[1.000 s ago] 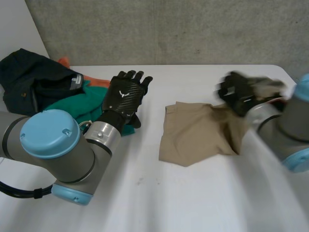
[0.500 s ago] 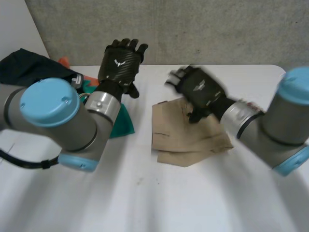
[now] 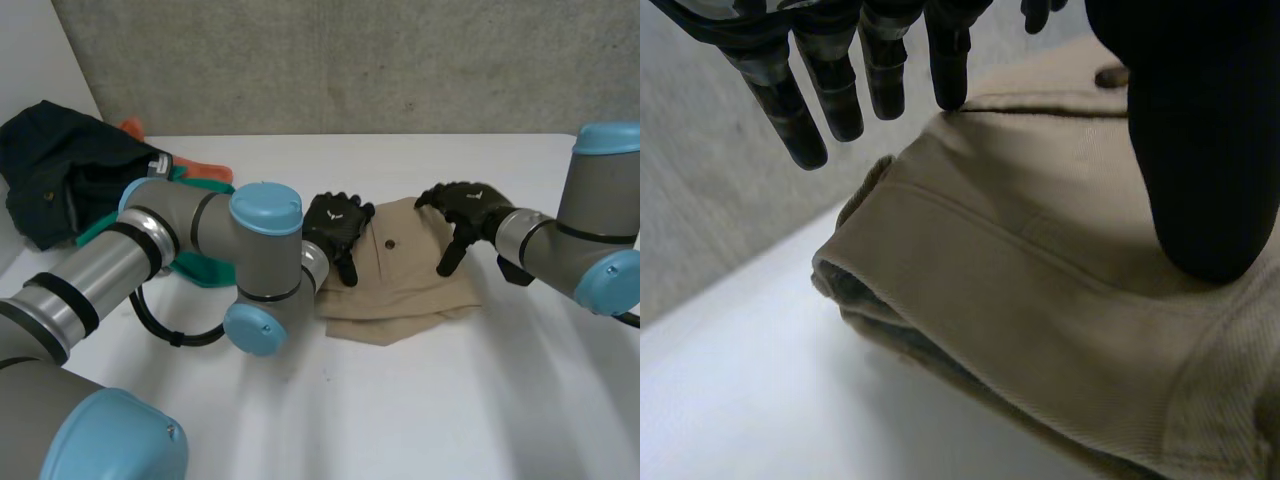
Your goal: Fold the laundry.
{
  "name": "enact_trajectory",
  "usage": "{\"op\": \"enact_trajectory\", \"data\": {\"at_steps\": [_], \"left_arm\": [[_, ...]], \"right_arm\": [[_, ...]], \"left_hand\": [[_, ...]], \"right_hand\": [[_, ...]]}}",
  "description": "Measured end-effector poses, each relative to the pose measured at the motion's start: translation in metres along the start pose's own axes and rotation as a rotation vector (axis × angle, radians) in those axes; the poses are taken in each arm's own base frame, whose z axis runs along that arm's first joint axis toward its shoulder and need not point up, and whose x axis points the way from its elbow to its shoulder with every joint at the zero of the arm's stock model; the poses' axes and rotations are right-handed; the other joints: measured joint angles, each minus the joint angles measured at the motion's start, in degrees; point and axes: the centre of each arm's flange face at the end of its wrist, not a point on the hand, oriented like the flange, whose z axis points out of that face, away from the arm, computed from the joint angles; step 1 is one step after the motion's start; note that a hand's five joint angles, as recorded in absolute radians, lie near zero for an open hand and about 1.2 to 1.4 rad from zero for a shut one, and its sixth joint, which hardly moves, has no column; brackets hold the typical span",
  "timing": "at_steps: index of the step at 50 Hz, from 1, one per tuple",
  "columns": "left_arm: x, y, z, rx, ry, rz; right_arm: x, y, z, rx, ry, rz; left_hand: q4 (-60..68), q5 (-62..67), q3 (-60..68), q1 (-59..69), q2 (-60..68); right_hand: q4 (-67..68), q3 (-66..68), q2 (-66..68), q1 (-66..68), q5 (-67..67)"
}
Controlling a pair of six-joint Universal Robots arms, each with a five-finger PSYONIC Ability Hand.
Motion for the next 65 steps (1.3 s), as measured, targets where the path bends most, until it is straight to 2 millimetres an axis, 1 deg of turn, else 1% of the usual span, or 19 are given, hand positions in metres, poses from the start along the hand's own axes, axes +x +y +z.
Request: {"op": "enact_trajectory", "data": {"at_steps": [9, 13, 18, 23, 28, 30, 31, 36, 38, 39, 41, 44, 46, 49, 58, 59, 62, 63, 65], "left_arm": [[-0.005, 0.014, 0.001, -0.06, -0.018, 0.055], [-0.006, 0.015, 0.001, -0.063, -0.025, 0.082], [-0.008, 0.008, 0.0, -0.048, -0.031, 0.097], [-0.014, -0.024, -0.008, 0.015, -0.042, 0.086], [-0.024, -0.071, -0.03, 0.123, -0.044, 0.044], [-0.025, -0.075, -0.033, 0.135, -0.043, 0.038], [-0.029, -0.094, -0.05, 0.191, -0.025, 0.011], [-0.033, -0.112, -0.088, 0.259, 0.064, -0.026], [-0.033, -0.113, -0.094, 0.264, 0.08, -0.029], [-0.032, -0.113, -0.109, 0.273, 0.134, -0.037], [-0.03, -0.111, -0.121, 0.273, 0.176, -0.041], [-0.029, -0.109, -0.125, 0.27, 0.192, -0.043], [-0.027, -0.099, -0.137, 0.251, 0.229, -0.05], [-0.026, -0.094, -0.141, 0.237, 0.237, -0.053], [-0.025, -0.092, -0.149, 0.23, 0.236, -0.054], [-0.025, -0.094, -0.15, 0.233, 0.236, -0.053], [-0.025, -0.095, -0.151, 0.237, 0.235, -0.053], [-0.026, -0.095, -0.151, 0.238, 0.234, -0.052], [-0.026, -0.096, -0.152, 0.24, 0.234, -0.052]], "right_arm": [[-0.001, 0.029, 0.017, -0.089, -0.022, -0.001], [-0.001, 0.03, 0.017, -0.094, -0.018, -0.021], [0.0, 0.018, 0.012, -0.067, -0.008, -0.04], [0.002, -0.009, -0.006, -0.007, 0.015, -0.028], [0.016, -0.024, -0.029, 0.048, 0.08, 0.088], [0.018, -0.024, -0.031, 0.052, 0.087, 0.101], [0.029, -0.021, -0.043, 0.064, 0.128, 0.188], [0.039, 0.003, -0.062, 0.027, 0.151, 0.338], [0.039, 0.006, -0.063, 0.02, 0.146, 0.346], [0.033, 0.019, -0.065, -0.014, 0.108, 0.378], [0.028, 0.028, -0.064, -0.034, 0.075, 0.391], [0.025, 0.033, -0.063, -0.046, 0.054, 0.398], [0.013, 0.052, -0.053, -0.079, -0.029, 0.414], [0.005, 0.059, -0.045, -0.089, -0.067, 0.412], [-0.008, 0.063, -0.025, -0.08, -0.104, 0.383], [-0.01, 0.063, -0.021, -0.07, -0.101, 0.372], [-0.011, 0.063, -0.017, -0.06, -0.098, 0.362], [-0.011, 0.063, -0.013, -0.048, -0.093, 0.351], [-0.011, 0.062, -0.012, -0.044, -0.092, 0.349]], "left_hand": [[0.0, 0.0, 0.0, 0.8, 0.0], [0.0, 0.6, 0.0, 1.0, 0.0], [0.0, 0.7, 0.0, 1.0, 0.0], [-1.0, -0.2, -0.6, 0.0, -0.8], [-1.8, -0.3, -1.2, -1.0, -1.5], [-1.8, -0.3, -1.2, -1.0, -1.5], [-1.8, -0.3, -1.2, -1.0, -1.6], [-1.8, -0.3, -1.2, -1.0, -1.6], [-1.8, -0.3, -1.2, -1.0, -1.6], [-1.8, -0.3, -1.2, -1.0, -1.6], [-1.8, -0.3, -1.2, -1.0, -1.6], [-1.8, -0.3, -1.2, -1.0, -1.6], [-1.8, -0.3, -1.2, -1.0, -1.6], [-1.8, -0.3, -1.2, -1.0, -1.6], [-1.8, -0.3, -1.2, -1.0, -1.6], [-1.8, -0.3, -1.2, -1.0, -1.6], [-1.8, -0.3, -1.2, -1.0, -1.6], [-1.8, -0.3, -1.2, -1.0, -1.6], [-1.8, -0.3, -1.2, -1.0, -1.6]], "right_hand": [[0.0, 0.0, 0.0, -0.8, 0.0], [0.0, -0.3, 0.0, -1.0, 0.0], [0.0, -0.2, 0.0, -1.0, 0.0], [0.0, -0.3, 0.0, -1.0, 0.0], [0.0, -0.3, 0.0, -1.0, 0.0], [0.0, -0.3, 0.0, -1.0, 0.0], [0.0, -0.3, 0.0, -1.0, 0.0], [0.0, -0.3, 0.0, -1.0, 0.0], [0.0, -0.3, 0.0, -1.0, 0.0], [0.0, -0.3, 0.0, -1.0, 0.0], [0.0, -0.2, 0.0, -1.0, 0.0], [0.0, -0.2, 0.0, -1.0, 0.0], [0.0, -0.3, 0.0, -1.0, 0.0], [0.0, -0.3, 0.0, -1.0, 0.0], [0.3, 0.5, 0.6, -0.5, 0.3], [4.6, 6.0, 6.0, 4.5, 4.4], [4.6, 6.0, 6.0, 4.5, 4.4], [18.7, 20.6, 20.6, 15.1, 17.5], [18.7, 20.6, 20.6, 15.1, 17.5]]}}
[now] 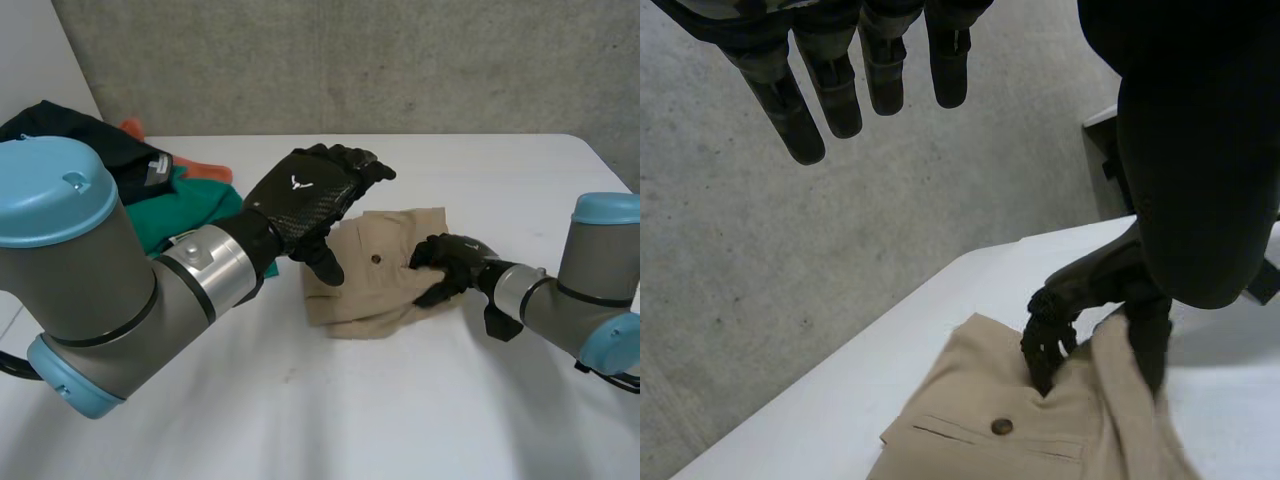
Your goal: Fold the laundry.
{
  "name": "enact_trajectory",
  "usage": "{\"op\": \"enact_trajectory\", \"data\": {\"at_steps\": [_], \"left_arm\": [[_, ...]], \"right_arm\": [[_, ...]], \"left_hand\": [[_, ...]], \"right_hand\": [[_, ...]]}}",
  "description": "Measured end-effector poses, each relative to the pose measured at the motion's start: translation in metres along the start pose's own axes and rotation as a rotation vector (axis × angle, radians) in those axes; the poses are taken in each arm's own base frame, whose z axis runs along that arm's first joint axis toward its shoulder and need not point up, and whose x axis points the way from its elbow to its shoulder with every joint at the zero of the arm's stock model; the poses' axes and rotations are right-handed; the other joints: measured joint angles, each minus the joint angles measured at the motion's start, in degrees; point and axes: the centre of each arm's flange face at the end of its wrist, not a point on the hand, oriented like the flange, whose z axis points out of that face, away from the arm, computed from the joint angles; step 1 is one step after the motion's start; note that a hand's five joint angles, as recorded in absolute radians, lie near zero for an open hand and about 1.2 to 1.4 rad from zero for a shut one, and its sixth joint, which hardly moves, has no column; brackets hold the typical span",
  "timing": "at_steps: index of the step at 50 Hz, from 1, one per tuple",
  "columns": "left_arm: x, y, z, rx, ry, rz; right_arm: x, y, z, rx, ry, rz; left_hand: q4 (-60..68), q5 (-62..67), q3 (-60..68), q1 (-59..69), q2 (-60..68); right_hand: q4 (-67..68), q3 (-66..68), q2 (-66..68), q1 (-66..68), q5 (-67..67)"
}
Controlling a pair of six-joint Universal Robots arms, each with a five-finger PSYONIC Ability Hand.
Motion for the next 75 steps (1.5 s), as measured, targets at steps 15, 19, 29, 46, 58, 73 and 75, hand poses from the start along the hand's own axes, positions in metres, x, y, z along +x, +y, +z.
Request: {"op": "enact_trajectory", "data": {"at_steps": [15, 19, 29, 46, 58, 73, 75], "left_arm": [[-0.001, 0.001, -0.001, -0.002, -0.004, -0.001], [-0.001, 0.0, 0.0, 0.007, -0.005, 0.003], [-0.001, -0.002, 0.001, 0.023, -0.006, 0.01], [-0.002, -0.003, 0.002, 0.027, -0.009, 0.011], [0.004, -0.004, 0.002, 0.031, 0.002, 0.012], [0.006, -0.005, -0.002, 0.028, 0.005, 0.011], [0.006, -0.007, -0.003, 0.032, 0.005, 0.013]], "right_arm": [[0.046, -0.05, 0.032, 0.219, 0.243, -0.071], [0.083, -0.07, 0.041, 0.29, 0.38, -0.071], [0.165, -0.088, 0.055, 0.327, 0.587, -0.121], [0.274, -0.115, 0.013, 0.453, 0.738, -0.203], [0.276, -0.108, 0.014, 0.396, 0.753, -0.296], [0.299, -0.11, -0.006, 0.233, 1.003, -0.666], [0.29, -0.115, -0.008, 0.232, 0.978, -0.673]], "left_hand": [[0.0, 0.0, 0.0, 0.0, 0.0], [0.0, 0.0, 0.0, 0.0, 0.0], [0.0, 0.0, 0.0, 0.0, 0.0], [0.0, 0.0, 0.0, 0.0, 0.0], [0.0, 0.0, 0.0, 0.0, 0.0], [0.0, 0.0, 0.0, 0.0, 0.0], [0.0, 0.0, 0.0, 0.0, 0.0]], "right_hand": [[33.1, 30.6, 33.4, 26.0, 27.8], [33.1, 30.6, 33.4, 26.0, 27.8], [33.4, 31.0, 33.4, 26.0, 29.3], [6.9, 5.4, 5.2, 2.7, 6.0], [-18.8, -20.5, -20.6, -15.1, -17.4], [-18.8, -20.5, -20.6, -15.1, -17.4], [-18.8, -20.5, -20.6, -15.1, -17.4]]}}
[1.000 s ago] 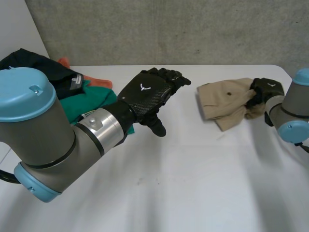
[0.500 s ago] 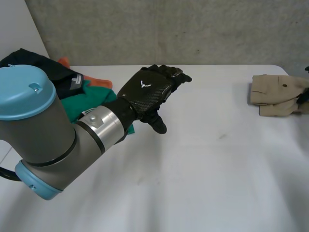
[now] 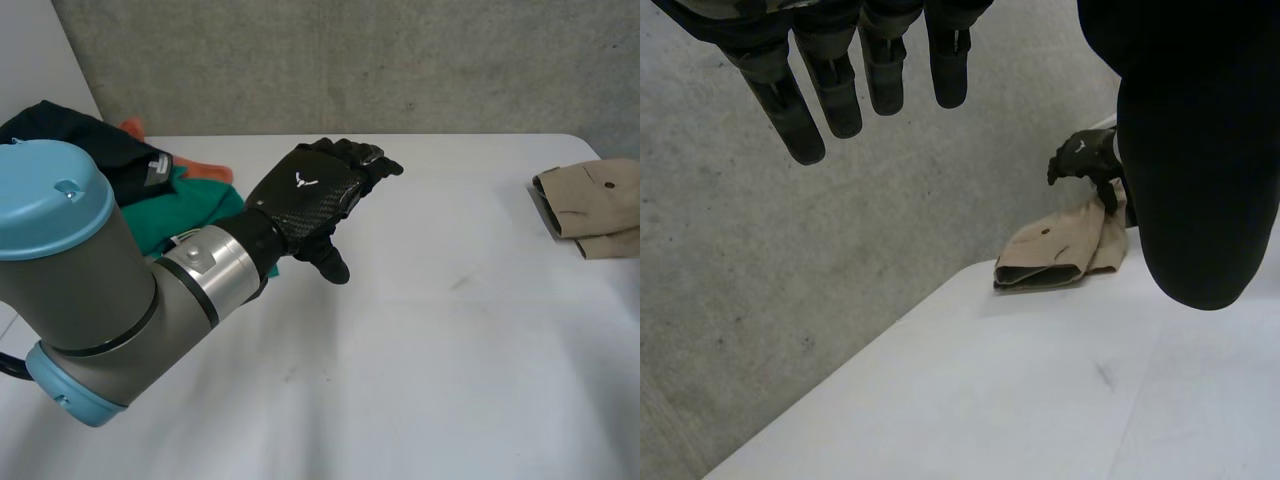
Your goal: Fold the laundry.
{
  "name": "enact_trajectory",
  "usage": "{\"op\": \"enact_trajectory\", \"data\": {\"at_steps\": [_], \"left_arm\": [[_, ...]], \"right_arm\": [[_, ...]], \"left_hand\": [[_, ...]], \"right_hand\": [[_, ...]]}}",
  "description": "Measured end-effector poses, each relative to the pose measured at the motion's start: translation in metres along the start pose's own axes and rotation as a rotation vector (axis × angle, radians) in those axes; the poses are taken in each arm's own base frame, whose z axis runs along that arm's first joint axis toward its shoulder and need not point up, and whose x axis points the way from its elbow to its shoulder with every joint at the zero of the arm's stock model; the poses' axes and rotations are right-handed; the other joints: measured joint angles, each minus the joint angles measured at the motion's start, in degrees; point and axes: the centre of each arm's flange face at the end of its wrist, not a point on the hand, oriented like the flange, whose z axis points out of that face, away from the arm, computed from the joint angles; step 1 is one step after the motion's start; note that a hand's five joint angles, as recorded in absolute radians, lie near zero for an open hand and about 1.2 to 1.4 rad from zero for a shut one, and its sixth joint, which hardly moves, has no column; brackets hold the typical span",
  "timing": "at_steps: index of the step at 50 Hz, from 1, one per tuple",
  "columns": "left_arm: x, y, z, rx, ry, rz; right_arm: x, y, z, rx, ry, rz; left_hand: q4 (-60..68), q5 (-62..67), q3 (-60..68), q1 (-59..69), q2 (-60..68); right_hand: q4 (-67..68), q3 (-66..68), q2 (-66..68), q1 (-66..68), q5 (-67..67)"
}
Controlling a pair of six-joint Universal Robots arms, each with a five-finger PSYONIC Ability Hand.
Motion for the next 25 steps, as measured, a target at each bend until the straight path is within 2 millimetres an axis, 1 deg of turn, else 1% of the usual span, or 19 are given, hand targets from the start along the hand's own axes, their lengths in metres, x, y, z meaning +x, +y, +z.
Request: {"op": "enact_trajectory", "data": {"at_steps": [2, 4, 5, 6, 7, 9, 10, 13, 15, 19, 20, 21, 23, 24, 25], "left_arm": [[0.0, -0.001, -0.001, 0.004, -0.001, 0.001], [0.0, -0.002, -0.001, 0.005, -0.001, 0.001], [-0.001, -0.004, -0.002, 0.009, -0.004, 0.002], [-0.001, -0.004, -0.002, 0.009, -0.004, 0.002], [-0.002, -0.006, -0.003, 0.012, -0.008, 0.003], [-0.003, -0.007, -0.004, 0.015, -0.013, 0.004], [-0.006, -0.009, -0.005, 0.021, -0.024, 0.007], [-0.014, -0.012, -0.007, 0.029, -0.048, 0.012], [-0.026, -0.016, -0.007, 0.039, -0.091, 0.02], [-0.05, -0.026, -0.007, 0.066, -0.19, 0.04], [-0.063, -0.032, -0.006, 0.083, -0.24, 0.052], [-0.063, -0.032, -0.006, 0.083, -0.24, 0.052], [-0.081, -0.04, -0.004, 0.108, -0.31, 0.072], [-0.098, -0.043, -0.002, 0.118, -0.364, 0.091], [-0.1, -0.043, -0.001, 0.118, -0.373, 0.095]], "right_arm": [[0.002, -0.009, -0.007, 0.007, -0.021, 0.0], [0.003, -0.013, -0.01, 0.009, -0.027, 0.0], [0.01, -0.027, -0.024, 0.016, -0.043, -0.005], [0.01, -0.027, -0.024, 0.016, -0.043, -0.005], [0.016, -0.035, -0.033, 0.018, -0.045, -0.017], [0.021, -0.041, -0.041, 0.019, -0.045, -0.037], [0.027, -0.049, -0.05, 0.018, -0.044, -0.071], [0.038, -0.062, -0.062, 0.021, -0.032, -0.145], [0.05, -0.077, -0.07, 0.034, 0.0, -0.224], [0.069, -0.105, -0.079, 0.082, 0.077, -0.322], [0.072, -0.12, -0.082, 0.12, 0.107, -0.343], [0.072, -0.12, -0.082, 0.12, 0.107, -0.343], [0.07, -0.146, -0.091, 0.205, 0.139, -0.347], [0.063, -0.17, -0.103, 0.299, 0.145, -0.328], [0.061, -0.173, -0.106, 0.315, 0.143, -0.324]], "left_hand": [[0.0, 0.0, 0.0, 0.0, 0.0], [0.0, 0.0, 0.0, 0.0, 0.0], [0.0, 0.0, 0.0, 0.0, 0.0], [0.0, 0.0, 0.0, 0.0, 0.0], [0.0, 0.0, 0.0, 0.0, 0.0], [0.0, 0.0, 0.0, 0.0, 0.0], [0.0, 0.0, 0.0, 0.0, 0.0], [0.0, 0.0, 0.0, 0.0, 0.0], [0.0, 0.0, 0.0, 0.0, 0.0], [0.0, 0.0, 0.0, 0.0, 0.0], [0.0, 0.0, 0.0, 0.0, 0.0], [0.0, 0.0, 0.0, 0.0, 0.0], [0.0, 0.0, 0.0, 0.0, 0.0], [0.0, 0.0, 0.0, 0.0, 0.0], [0.0, 0.0, 0.0, 0.0, 0.0]], "right_hand": [[0.0, 0.0, 0.0, 0.0, 0.0], [0.0, 0.0, 0.0, 0.0, 0.0], [0.0, 0.0, 0.0, 0.0, 0.0], [0.0, 0.0, 0.0, 0.0, 0.0], [0.0, 0.0, 0.0, 0.0, 0.0], [0.0, 0.0, 0.0, 0.0, 0.0], [0.0, 0.0, 0.0, 0.0, 0.0], [0.0, 0.0, 0.0, 0.0, 0.0], [0.0, 0.0, 0.0, 0.0, 0.0], [0.0, 0.0, 0.0, 0.0, 0.0], [0.0, 0.0, 0.0, 0.0, 0.0], [0.0, 0.0, 0.0, 0.0, 0.0], [0.0, 0.0, 0.0, 0.0, 0.0], [0.0, 0.0, 0.0, 0.0, 0.0], [0.0, 0.0, 0.0, 0.0, 0.0]]}}
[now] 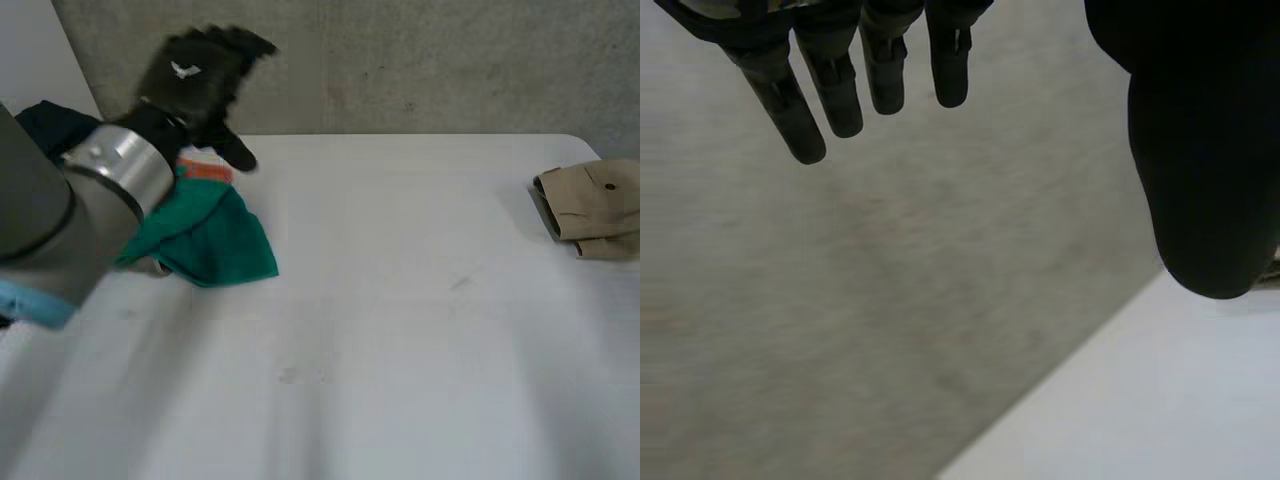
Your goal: Fold the laundry.
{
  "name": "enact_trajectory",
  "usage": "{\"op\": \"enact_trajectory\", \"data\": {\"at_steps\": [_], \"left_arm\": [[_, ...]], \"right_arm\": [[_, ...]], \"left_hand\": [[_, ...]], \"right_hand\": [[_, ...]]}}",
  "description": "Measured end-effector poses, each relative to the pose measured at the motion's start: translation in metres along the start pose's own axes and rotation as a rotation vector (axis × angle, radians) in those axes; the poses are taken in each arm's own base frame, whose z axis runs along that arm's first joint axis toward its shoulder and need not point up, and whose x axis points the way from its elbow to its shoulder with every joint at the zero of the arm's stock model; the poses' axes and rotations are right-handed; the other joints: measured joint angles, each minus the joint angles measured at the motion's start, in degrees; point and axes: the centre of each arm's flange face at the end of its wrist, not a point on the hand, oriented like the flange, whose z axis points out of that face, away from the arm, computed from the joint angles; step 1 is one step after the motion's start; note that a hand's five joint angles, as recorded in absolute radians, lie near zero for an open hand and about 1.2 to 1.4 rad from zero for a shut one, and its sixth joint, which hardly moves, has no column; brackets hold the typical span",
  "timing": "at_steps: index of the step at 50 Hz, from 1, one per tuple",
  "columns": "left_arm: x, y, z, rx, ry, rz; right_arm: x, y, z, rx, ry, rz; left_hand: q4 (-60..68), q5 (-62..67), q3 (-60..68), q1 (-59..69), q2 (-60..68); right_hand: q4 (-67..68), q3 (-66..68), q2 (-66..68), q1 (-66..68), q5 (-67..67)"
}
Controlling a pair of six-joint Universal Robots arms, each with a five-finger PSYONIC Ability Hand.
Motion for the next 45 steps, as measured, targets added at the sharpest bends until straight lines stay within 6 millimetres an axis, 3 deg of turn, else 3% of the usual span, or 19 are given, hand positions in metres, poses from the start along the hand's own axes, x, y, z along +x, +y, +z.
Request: {"op": "enact_trajectory", "data": {"at_steps": [1, 3, 4, 6, 8, 9, 13, 16, 17, 21, 24, 25, 27, 28, 29, 31, 36, 43, 45], "left_arm": [[-0.018, 0.006, 0.01, -0.006, -0.054, 0.032], [-0.038, 0.017, 0.019, -0.03, -0.103, 0.078], [-0.047, 0.024, 0.023, -0.047, -0.123, 0.103], [-0.073, 0.048, 0.031, -0.111, -0.171, 0.189], [-0.087, 0.064, 0.034, -0.155, -0.189, 0.24], [-0.104, 0.088, 0.037, -0.218, -0.207, 0.313], [-0.125, 0.138, 0.038, -0.345, -0.201, 0.43], [-0.13, 0.157, 0.037, -0.386, -0.189, 0.463], [-0.134, 0.177, 0.037, -0.422, -0.168, 0.477], [-0.135, 0.202, 0.036, -0.449, -0.131, 0.471], [-0.134, 0.214, 0.038, -0.454, -0.11, 0.457], [-0.134, 0.216, 0.038, -0.453, -0.108, 0.456], [-0.134, 0.219, 0.04, -0.448, -0.104, 0.45], [-0.134, 0.219, 0.041, -0.445, -0.105, 0.45], [-0.134, 0.218, 0.042, -0.442, -0.106, 0.45], [-0.133, 0.215, 0.044, -0.431, -0.109, 0.453], [-0.118, 0.198, 0.05, -0.388, -0.108, 0.449], [-0.08, 0.14, 0.049, -0.283, -0.085, 0.334], [-0.053, 0.108, 0.042, -0.223, -0.048, 0.258]], "right_arm": [[0.0, -0.031, -0.011, 0.11, 0.0, 0.046], [-0.003, -0.062, -0.029, 0.237, -0.031, 0.108], [-0.003, -0.067, -0.032, 0.255, -0.037, 0.117], [-0.017, -0.102, -0.071, 0.422, -0.155, 0.21], [-0.025, -0.113, -0.089, 0.478, -0.22, 0.248], [-0.036, -0.123, -0.112, 0.533, -0.307, 0.29], [-0.064, -0.13, -0.158, 0.568, -0.485, 0.361], [-0.073, -0.129, -0.171, 0.557, -0.536, 0.377], [-0.085, -0.124, -0.185, 0.518, -0.59, 0.39], [-0.101, -0.113, -0.198, 0.432, -0.64, 0.395], [-0.109, -0.102, -0.201, 0.361, -0.652, 0.39], [-0.109, -0.101, -0.201, 0.355, -0.652, 0.39], [-0.112, -0.097, -0.2, 0.327, -0.652, 0.387], [-0.112, -0.096, -0.2, 0.321, -0.652, 0.387], [-0.112, -0.095, -0.2, 0.315, -0.652, 0.386], [-0.113, -0.093, -0.2, 0.305, -0.653, 0.386], [-0.113, -0.09, -0.202, 0.289, -0.661, 0.391], [-0.11, -0.083, -0.202, 0.243, -0.672, 0.396], [-0.105, -0.078, -0.199, 0.21, -0.662, 0.396]], "left_hand": [[0.0, 0.0, 0.0, 0.0, 0.0], [0.0, 0.0, 0.0, 0.0, 0.0], [0.0, 0.0, 0.0, 0.0, 0.0], [0.0, 0.0, 0.0, 0.0, 0.0], [0.0, 0.0, 0.0, 0.0, 0.0], [0.0, 0.0, 0.0, 0.0, 0.0], [0.0, 0.0, 0.0, 0.0, 0.0], [0.2, 0.2, 0.1, 0.2, 0.2], [0.7, 0.4, 0.4, 0.3, 0.6], [4.9, 4.7, 4.4, 4.9, 5.0], [16.6, 16.2, 16.8, 18.0, 17.2], [16.6, 16.2, 16.8, 18.0, 17.2], [36.3, 35.1, 35.7, 38.9, 35.8], [36.3, 35.1, 35.7, 38.9, 35.8], [48.6, 47.2, 47.6, 49.6, 47.6], [55.2, 53.1, 54.2, 51.4, 53.6], [56.1, 53.3, 55.4, 51.4, 55.8], [56.1, 53.3, 55.4, 51.4, 56.0], [56.2, 53.3, 55.4, 51.4, 56.0]], "right_hand": [[0.0, 0.0, 0.0, 0.0, 0.0], [0.0, 0.0, 0.0, 0.0, 0.0], [0.0, 0.0, 0.0, 0.0, 0.0], [0.0, 0.0, 0.0, 0.0, 0.0], [0.0, 0.0, 0.0, 0.0, 0.0], [0.0, 0.0, 0.0, 0.0, 0.0], [0.0, 0.0, 0.0, 0.0, 0.0], [0.0, 0.0, 0.0, 0.0, 0.0], [0.0, 0.0, 0.0, 0.0, 0.0], [0.0, 0.0, 0.0, 0.0, 0.0], [0.0, 0.0, 0.0, 0.0, 0.0], [0.0, 0.0, 0.0, 0.0, 0.0], [0.0, 0.0, 0.0, 0.0, 0.0], [0.0, 0.0, 0.0, 0.0, 0.0], [0.0, 0.0, 0.0, 0.0, 0.0], [0.0, 0.0, 0.0, 0.0, 0.0], [0.0, 0.0, 0.0, 0.0, 0.0], [0.0, 0.0, 0.0, 0.0, 0.0], [0.0, 0.0, 0.0, 0.0, 0.0]]}}
